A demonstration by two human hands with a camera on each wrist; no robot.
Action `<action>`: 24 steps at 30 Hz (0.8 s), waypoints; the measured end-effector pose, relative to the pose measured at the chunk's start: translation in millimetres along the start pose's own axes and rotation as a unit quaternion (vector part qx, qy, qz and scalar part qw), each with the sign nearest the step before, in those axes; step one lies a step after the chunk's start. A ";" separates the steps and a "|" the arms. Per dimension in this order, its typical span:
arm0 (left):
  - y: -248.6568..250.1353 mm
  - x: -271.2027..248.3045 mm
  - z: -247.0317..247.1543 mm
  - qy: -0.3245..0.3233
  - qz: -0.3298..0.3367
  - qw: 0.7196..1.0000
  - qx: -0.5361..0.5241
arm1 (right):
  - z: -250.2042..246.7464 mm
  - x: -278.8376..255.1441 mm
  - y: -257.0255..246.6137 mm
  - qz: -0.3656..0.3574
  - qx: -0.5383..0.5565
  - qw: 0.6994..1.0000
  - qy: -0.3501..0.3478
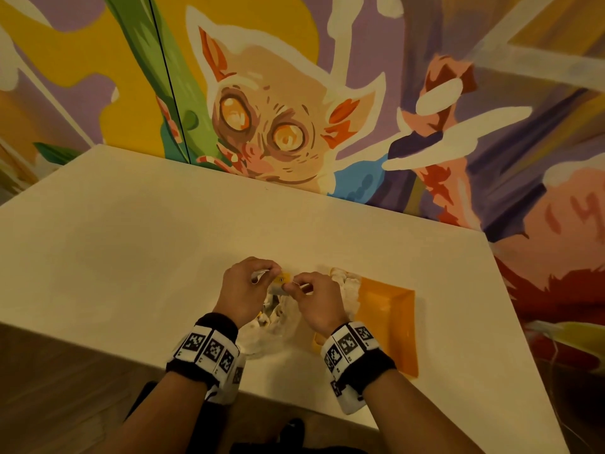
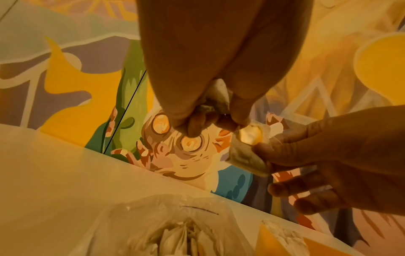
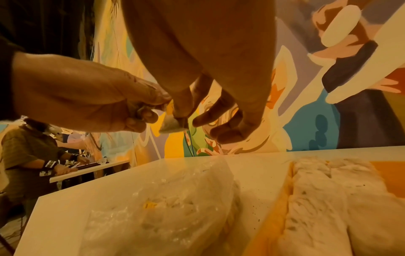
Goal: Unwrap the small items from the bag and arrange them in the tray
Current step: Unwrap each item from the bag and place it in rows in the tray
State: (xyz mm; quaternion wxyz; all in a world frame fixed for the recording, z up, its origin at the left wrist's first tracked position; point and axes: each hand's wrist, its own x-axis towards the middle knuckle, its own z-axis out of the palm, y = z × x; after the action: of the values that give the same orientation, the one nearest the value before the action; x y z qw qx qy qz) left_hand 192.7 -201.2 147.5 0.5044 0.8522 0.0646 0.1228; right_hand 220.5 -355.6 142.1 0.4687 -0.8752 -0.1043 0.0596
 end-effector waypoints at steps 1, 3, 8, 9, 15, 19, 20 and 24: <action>0.2 -0.4 0.8 -0.002 0.000 1.000 -0.003 | -0.4 0.2 -0.5 -0.002 0.005 1.000 0.002; 1.7 -1.3 2.9 -0.010 0.003 1.000 -0.008 | -1.1 1.3 -1.3 -0.004 0.014 1.000 -0.005; 3.6 -2.7 9.6 -0.003 -0.021 0.999 -0.025 | -5.2 0.6 5.1 0.020 0.014 0.999 -0.029; 3.8 -3.7 11.3 -0.004 -0.035 0.999 -0.020 | -8.4 0.4 6.4 0.028 0.019 0.999 -0.032; -5.1 -15.3 32.8 -0.062 -0.125 0.990 -0.022 | -50.6 3.9 29.3 0.082 -0.009 0.997 0.001; -7.7 -26.2 56.9 -0.167 -0.103 0.979 0.044 | -79.9 10.3 57.3 0.140 -0.057 0.988 0.019; -8.1 -28.8 62.4 -0.188 -0.101 0.976 0.053 | -83.1 12.1 64.6 0.165 -0.068 0.984 0.011; -14.5 -33.6 82.5 -0.227 -0.102 0.961 0.120 | -81.5 13.6 77.7 0.249 -0.150 0.955 -0.065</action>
State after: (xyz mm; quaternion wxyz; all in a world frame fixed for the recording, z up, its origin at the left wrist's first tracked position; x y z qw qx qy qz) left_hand 183.3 -271.6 91.9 0.4096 0.9009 0.0491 -0.1348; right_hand 260.0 -460.1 122.5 0.2946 -0.9278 0.0787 0.2149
